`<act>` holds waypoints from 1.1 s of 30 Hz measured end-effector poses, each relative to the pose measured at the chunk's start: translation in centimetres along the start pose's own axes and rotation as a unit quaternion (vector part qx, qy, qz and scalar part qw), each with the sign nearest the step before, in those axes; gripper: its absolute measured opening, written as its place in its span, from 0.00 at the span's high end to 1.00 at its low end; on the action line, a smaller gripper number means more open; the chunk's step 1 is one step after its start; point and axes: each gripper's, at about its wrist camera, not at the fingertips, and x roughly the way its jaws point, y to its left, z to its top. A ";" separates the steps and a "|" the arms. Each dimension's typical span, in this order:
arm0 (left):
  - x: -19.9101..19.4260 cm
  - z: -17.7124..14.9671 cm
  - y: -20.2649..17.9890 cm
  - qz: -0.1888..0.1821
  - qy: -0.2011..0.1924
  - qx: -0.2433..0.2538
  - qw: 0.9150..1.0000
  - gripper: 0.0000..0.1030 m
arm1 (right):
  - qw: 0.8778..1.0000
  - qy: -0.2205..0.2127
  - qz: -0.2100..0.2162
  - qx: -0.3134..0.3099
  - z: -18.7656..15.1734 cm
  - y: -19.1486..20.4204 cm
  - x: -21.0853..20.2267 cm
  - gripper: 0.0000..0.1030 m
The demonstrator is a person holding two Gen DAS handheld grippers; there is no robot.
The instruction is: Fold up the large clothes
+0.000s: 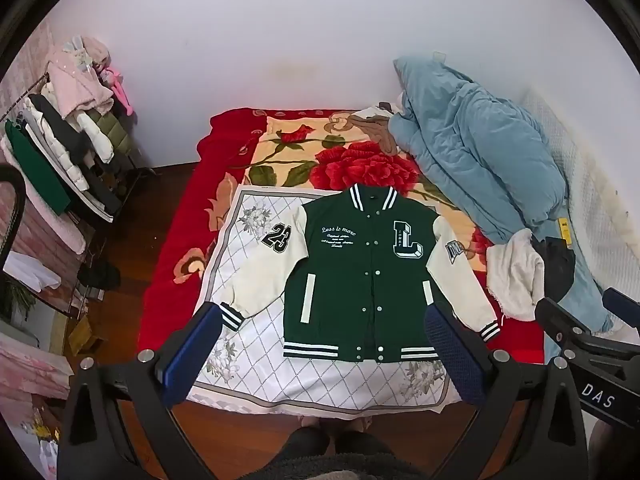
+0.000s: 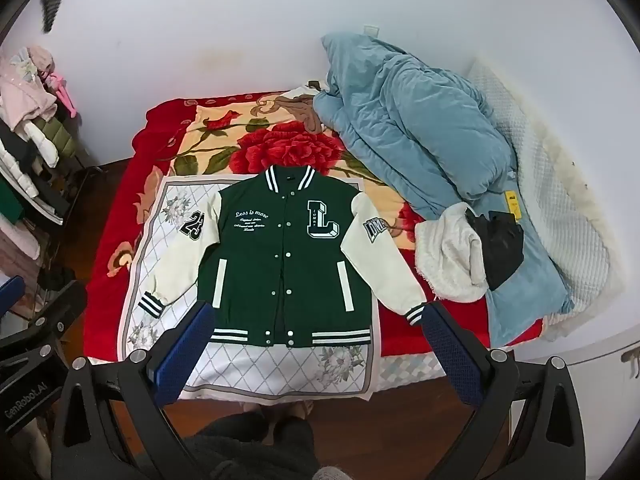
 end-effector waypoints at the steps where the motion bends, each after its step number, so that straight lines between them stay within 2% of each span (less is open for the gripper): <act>1: 0.0 0.0 0.0 0.001 0.000 0.001 1.000 0.00 | 1.000 -0.002 0.002 0.002 0.0 -0.1 0.0 0.00; 33: -0.1 0.7 0.4 0.008 0.000 0.008 1.000 0.00 | 1.000 0.004 0.006 0.003 0.1 -0.3 -0.3 0.00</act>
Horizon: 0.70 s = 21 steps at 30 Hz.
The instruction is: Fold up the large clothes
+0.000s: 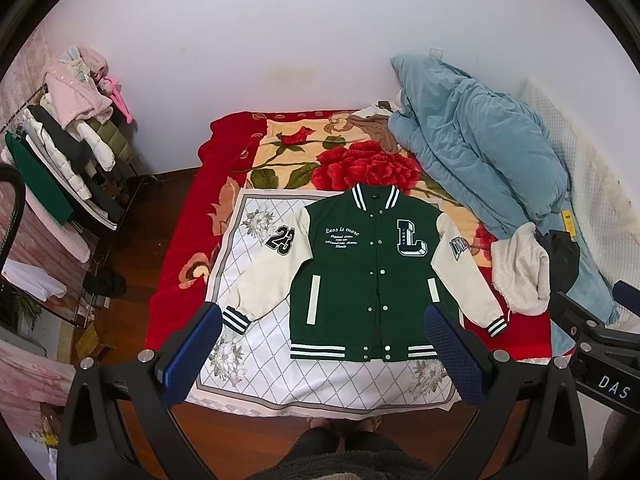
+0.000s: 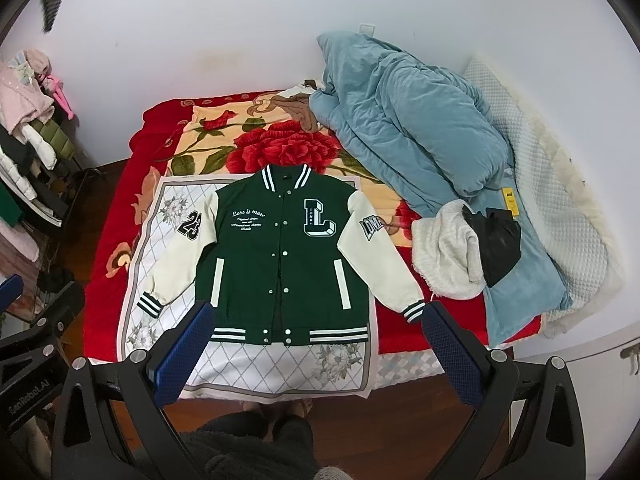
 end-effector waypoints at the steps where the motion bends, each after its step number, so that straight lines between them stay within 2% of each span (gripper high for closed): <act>1: 0.0 0.1 0.1 0.000 0.000 0.000 1.000 0.00 | 1.000 0.000 0.001 0.000 0.0 0.0 0.0 0.00; 21: -0.1 0.1 -0.3 -0.001 -0.003 0.002 1.000 0.00 | 1.000 -0.001 0.000 0.002 -0.4 -0.7 -0.5 0.00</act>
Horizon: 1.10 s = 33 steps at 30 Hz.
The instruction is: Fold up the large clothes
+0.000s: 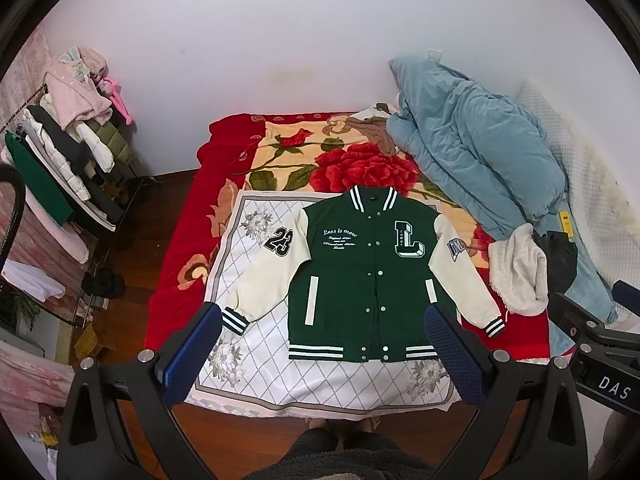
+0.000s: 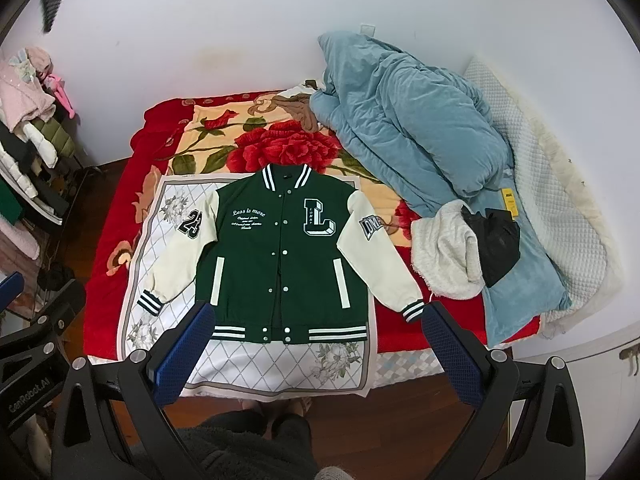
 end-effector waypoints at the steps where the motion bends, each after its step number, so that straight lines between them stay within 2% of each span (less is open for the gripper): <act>1: 0.0 0.0 0.0 0.001 -0.001 0.000 1.000 0.00 | 1.000 0.000 0.000 0.001 -0.2 -0.6 0.0 0.00; 33: -0.4 0.7 -0.5 0.000 -0.004 0.000 1.000 0.00 | 1.000 -0.001 -0.001 0.000 -0.4 -0.2 -0.7 0.00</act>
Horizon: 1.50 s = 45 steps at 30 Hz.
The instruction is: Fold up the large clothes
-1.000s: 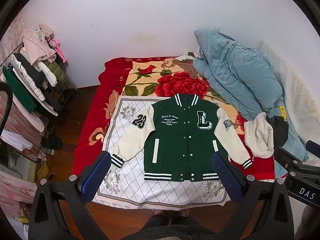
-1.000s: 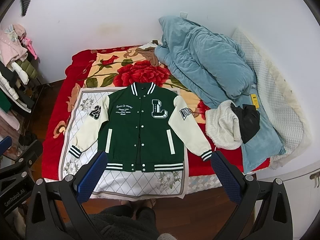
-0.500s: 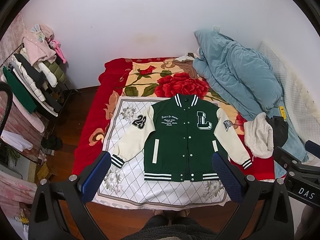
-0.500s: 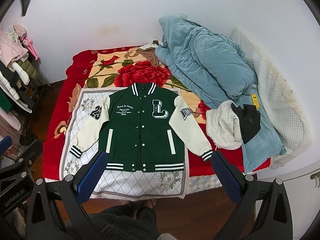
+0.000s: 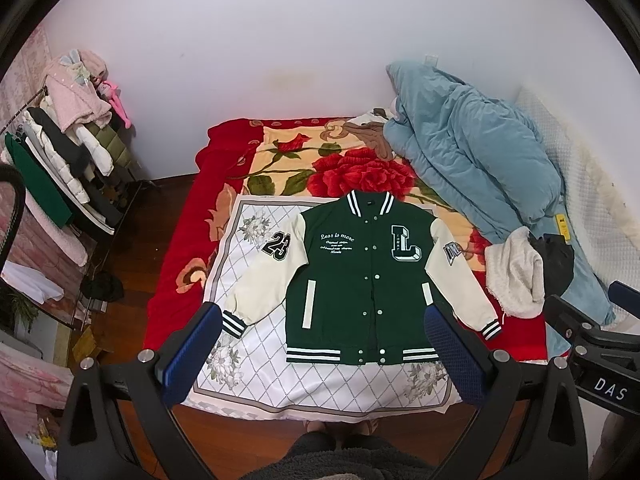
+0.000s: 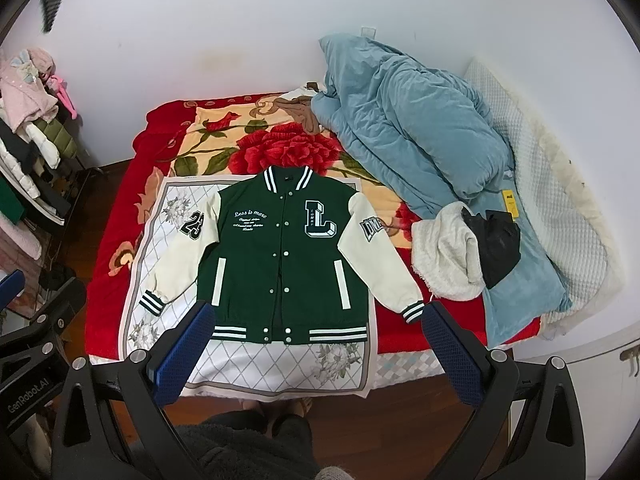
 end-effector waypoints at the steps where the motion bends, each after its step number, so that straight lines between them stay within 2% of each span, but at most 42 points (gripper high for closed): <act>1: 0.0 0.2 -0.1 -0.001 -0.001 0.000 1.000 0.00 | 1.000 0.000 0.000 0.000 0.0 0.0 0.0 0.00; 10: -0.1 2.0 -1.0 -0.008 0.001 0.004 1.000 0.00 | 1.000 0.004 0.001 0.001 -0.1 -0.5 0.1 0.00; 15: 2.4 2.5 -0.5 -0.006 -0.013 -0.003 1.000 0.00 | 1.000 0.005 0.001 0.019 0.5 0.5 0.3 0.00; 18: 5.5 2.3 -0.1 0.007 -0.016 -0.002 1.000 0.00 | 0.998 0.001 0.019 0.058 0.7 0.0 3.2 0.00; 21: 9.9 2.4 -0.2 0.019 -0.017 0.008 1.000 0.00 | 0.992 0.023 0.017 0.121 0.2 -2.0 9.0 0.00; 24: 14.5 1.7 -0.7 0.041 -0.026 0.021 0.999 0.00 | 0.979 0.046 -0.001 0.196 -1.3 -5.6 15.5 0.05; 26: 18.5 1.6 -1.7 0.059 -0.020 0.028 0.998 0.00 | 0.971 0.068 -0.011 0.228 -2.4 -7.6 19.9 0.28; 30: 27.5 1.0 -4.1 0.088 0.019 0.026 0.996 0.00 | 0.942 0.138 -0.003 0.305 -6.2 -13.3 31.1 0.39; 31: 28.9 0.8 -4.4 0.096 0.027 0.023 0.995 0.00 | 0.932 0.153 -0.002 0.328 -7.4 -15.0 34.1 0.49; 32: 31.4 0.6 -5.2 0.105 0.038 0.019 0.994 0.00 | 0.924 0.162 -0.002 0.346 -8.5 -16.3 36.2 0.53; 35: 37.1 -0.2 -7.3 0.130 0.064 0.011 0.989 0.00 | 0.891 0.190 -0.003 0.413 -12.3 -21.3 44.8 0.54; 39: 43.8 -1.8 -9.1 0.150 0.099 0.000 0.984 0.00 | 0.855 0.208 0.003 0.475 -16.7 -26.0 53.3 0.53; 41: 46.9 -2.8 -9.6 0.161 0.122 0.006 0.979 0.00 | 0.839 0.228 0.010 0.494 -18.5 -27.2 57.1 0.45; 43: 50.0 -4.2 -10.1 0.182 0.142 0.022 0.973 0.00 | 0.834 0.254 0.012 0.489 -19.2 -27.0 59.4 0.45; 45: 53.0 -6.0 -10.3 0.208 0.166 0.047 0.963 0.00 | 0.848 0.267 0.048 0.454 -18.5 -24.9 61.7 0.45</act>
